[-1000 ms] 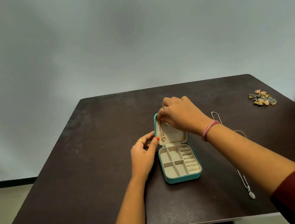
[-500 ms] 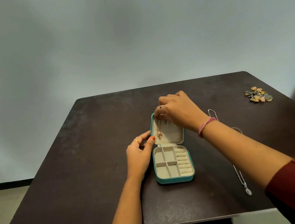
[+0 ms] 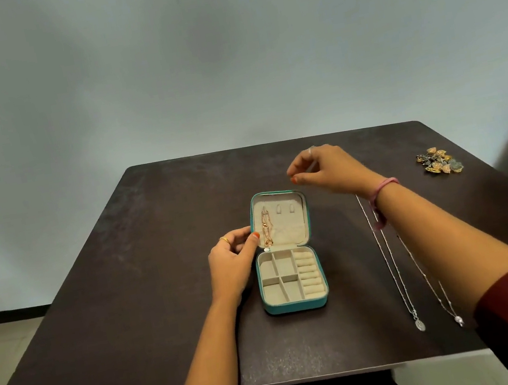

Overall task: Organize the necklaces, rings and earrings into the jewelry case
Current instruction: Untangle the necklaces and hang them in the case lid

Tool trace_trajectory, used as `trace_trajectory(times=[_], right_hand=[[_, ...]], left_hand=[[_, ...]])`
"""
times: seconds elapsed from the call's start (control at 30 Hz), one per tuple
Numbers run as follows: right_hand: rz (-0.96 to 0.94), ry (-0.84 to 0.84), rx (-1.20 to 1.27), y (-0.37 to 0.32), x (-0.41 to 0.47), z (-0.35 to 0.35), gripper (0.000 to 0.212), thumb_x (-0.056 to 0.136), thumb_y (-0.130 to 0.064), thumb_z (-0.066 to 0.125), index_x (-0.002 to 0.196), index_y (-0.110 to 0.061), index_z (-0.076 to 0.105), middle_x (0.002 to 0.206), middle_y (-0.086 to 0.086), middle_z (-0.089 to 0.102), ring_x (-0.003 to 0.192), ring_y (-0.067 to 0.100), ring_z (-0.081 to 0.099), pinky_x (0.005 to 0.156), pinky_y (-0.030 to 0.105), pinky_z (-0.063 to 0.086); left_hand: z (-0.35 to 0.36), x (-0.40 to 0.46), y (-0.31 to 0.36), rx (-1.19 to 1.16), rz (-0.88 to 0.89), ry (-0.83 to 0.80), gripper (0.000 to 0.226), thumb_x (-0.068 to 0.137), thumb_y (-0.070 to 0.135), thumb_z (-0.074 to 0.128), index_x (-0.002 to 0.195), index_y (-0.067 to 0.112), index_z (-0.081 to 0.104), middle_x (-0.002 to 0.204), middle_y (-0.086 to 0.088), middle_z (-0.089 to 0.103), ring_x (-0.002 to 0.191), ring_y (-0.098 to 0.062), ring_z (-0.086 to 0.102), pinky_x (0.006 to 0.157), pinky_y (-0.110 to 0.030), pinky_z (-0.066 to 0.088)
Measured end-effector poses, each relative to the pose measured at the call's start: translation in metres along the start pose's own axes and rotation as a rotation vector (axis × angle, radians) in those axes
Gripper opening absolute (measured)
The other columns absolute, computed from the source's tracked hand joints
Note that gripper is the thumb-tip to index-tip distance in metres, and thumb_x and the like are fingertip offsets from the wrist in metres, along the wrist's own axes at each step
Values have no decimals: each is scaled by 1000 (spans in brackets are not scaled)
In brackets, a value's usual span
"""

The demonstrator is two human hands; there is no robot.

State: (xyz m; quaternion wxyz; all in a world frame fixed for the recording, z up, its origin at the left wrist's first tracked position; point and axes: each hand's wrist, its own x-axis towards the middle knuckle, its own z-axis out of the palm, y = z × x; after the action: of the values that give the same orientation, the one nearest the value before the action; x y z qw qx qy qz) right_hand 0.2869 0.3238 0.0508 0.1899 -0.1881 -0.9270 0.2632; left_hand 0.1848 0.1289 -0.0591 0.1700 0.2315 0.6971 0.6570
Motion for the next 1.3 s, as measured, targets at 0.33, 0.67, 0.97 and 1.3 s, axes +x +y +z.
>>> trace_trajectory(times=[0.33,0.67,0.97,1.3], right_hand=[[362,170,63,115,-56,-37,9,85,-13,68,93,-16,71,95,4,69,88,14,60,89,33,48],[511,175,189,167,-65,-21,18,90,-15,62,107,-12,70,111,4,68,101,13,58,90,24,41],[512,116,99,168,-25,-10,12,90,-24,62,100,-27,68,109,1,66,104,19,59,96,39,46],[418,-92,-288,158,2,-9,18,90,-31,60,75,-40,59,96,-8,60,102,22,59,91,51,47]], left_hand=[[7,0,2,257,10,104,9,87,28,66,93,22,68,77,12,68,71,3,63,59,-11,46],[10,-2,5,249,-4,144,9,89,27,62,94,23,69,81,15,67,72,6,62,57,-10,46],[8,4,-3,170,-40,187,20,90,37,59,89,22,70,84,6,73,86,-9,68,78,-35,56],[9,4,-2,5,-27,250,19,92,30,58,82,20,70,80,4,73,82,-11,68,86,-36,54]])
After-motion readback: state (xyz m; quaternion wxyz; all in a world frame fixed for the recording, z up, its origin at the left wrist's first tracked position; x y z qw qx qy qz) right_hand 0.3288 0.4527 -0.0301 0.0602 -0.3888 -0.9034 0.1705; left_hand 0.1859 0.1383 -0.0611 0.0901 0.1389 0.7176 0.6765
